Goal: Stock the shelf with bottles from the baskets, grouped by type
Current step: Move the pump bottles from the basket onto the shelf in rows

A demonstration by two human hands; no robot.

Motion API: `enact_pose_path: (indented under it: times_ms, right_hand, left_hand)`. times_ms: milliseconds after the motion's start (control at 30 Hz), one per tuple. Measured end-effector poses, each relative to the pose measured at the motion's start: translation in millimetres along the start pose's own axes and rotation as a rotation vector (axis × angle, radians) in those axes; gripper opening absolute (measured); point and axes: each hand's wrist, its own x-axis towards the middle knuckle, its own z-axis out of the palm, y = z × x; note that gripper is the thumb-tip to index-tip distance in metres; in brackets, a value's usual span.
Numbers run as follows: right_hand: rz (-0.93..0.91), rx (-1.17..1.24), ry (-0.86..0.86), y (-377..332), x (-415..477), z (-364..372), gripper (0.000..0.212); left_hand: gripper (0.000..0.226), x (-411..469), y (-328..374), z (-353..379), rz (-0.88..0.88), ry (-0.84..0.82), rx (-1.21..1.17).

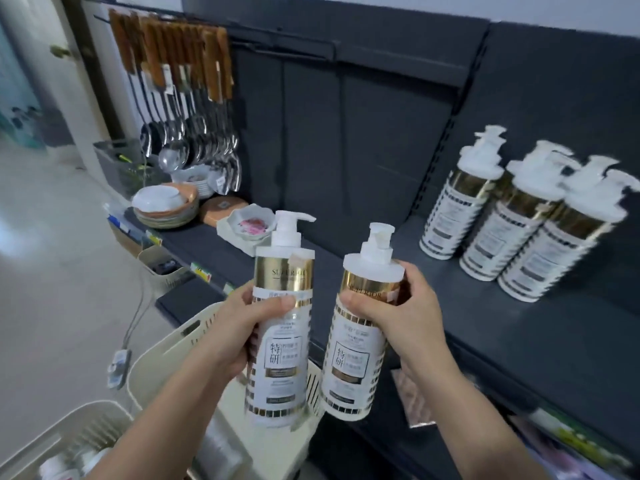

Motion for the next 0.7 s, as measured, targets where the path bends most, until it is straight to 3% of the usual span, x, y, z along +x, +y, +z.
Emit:
enact_pose_path:
  times_ms: [133, 333, 533, 700]
  right_hand:
    - [-0.066, 0.005, 0.074, -18.4, 2.2, -44.1, 0.059]
    - [-0.151, 0.034, 0.156, -40.9, 9.0, -104.9, 0.062]
    - [-0.228, 0.017, 0.224, -53.6, 22.8, -152.0, 0.059]
    - [-0.239, 0.012, 0.278, -49.8, 41.9, -170.4, 0.056]
  left_hand:
    - [0.05, 10.5, 19.0, 50.2, 0.119, -0.105, 0.018]
    - [0.064, 28.0, 39.0, 119.2, 0.263, -0.161, 0.017]
    - [0.052, 47.4, 54.5, 169.4, 0.373, -0.259, 0.07]
    - [0.056, 74.8, 57.8, 191.9, 0.398, -0.317, 0.103]
